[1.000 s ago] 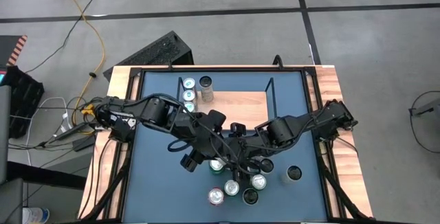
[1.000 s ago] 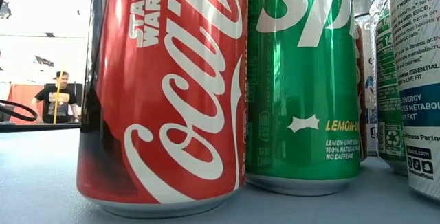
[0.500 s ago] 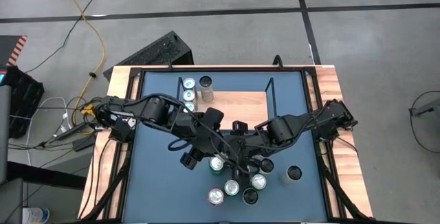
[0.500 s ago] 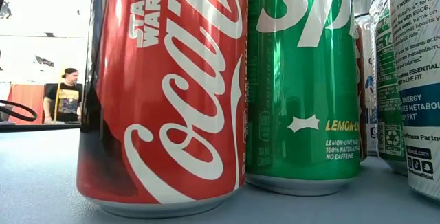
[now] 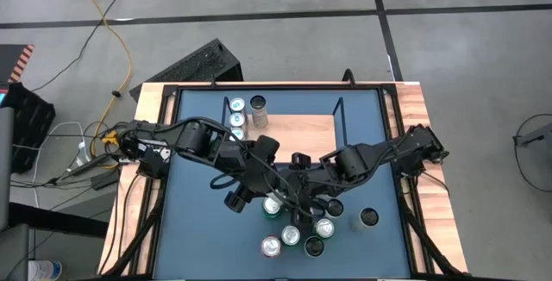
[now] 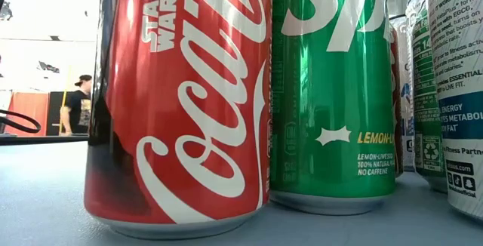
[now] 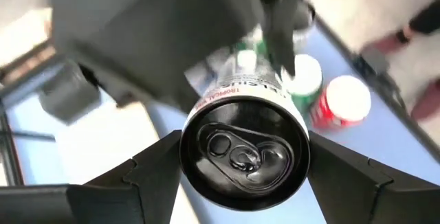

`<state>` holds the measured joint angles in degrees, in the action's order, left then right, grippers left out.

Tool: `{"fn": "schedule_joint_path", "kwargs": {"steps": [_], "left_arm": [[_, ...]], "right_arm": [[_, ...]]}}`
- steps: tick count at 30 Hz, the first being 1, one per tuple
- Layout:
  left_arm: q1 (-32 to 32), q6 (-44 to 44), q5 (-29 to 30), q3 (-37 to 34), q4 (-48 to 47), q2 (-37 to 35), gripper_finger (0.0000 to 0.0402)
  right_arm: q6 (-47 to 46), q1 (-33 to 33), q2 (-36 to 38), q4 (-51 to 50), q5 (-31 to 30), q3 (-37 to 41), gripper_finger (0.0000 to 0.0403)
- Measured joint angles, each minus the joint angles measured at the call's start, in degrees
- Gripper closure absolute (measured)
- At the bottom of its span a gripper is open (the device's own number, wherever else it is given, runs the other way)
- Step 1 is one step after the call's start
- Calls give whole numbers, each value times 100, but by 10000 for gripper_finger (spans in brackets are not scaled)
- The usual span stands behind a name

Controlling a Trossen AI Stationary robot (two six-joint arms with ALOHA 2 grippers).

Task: Place canned beverage on shelf
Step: Put the bottom white and orange soda can on the shelf aligned with the other white and orange soda can

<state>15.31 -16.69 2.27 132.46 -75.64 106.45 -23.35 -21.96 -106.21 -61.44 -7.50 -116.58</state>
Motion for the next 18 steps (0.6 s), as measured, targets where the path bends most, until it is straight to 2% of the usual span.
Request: {"fn": "schedule_joint_path", "kwargs": {"steps": [5, 7, 11, 18], "left_arm": [[-12, 2, 60, -17, -170, 0, 144], [-27, 0, 107, -17, -89, 0, 143], [-138, 25, 342, -17, -170, 0, 143], [-599, 763, 902, -15, -459, 0, 145]], "right_arm": [[-61, 18, 13, -24, 86, -1, 25], [-152, 13, 15, -31, 89, -1, 9], [-247, 7, 15, -135, 78, -1, 26], [-966, -347, 227, -508, 45, -1, 32]]}}
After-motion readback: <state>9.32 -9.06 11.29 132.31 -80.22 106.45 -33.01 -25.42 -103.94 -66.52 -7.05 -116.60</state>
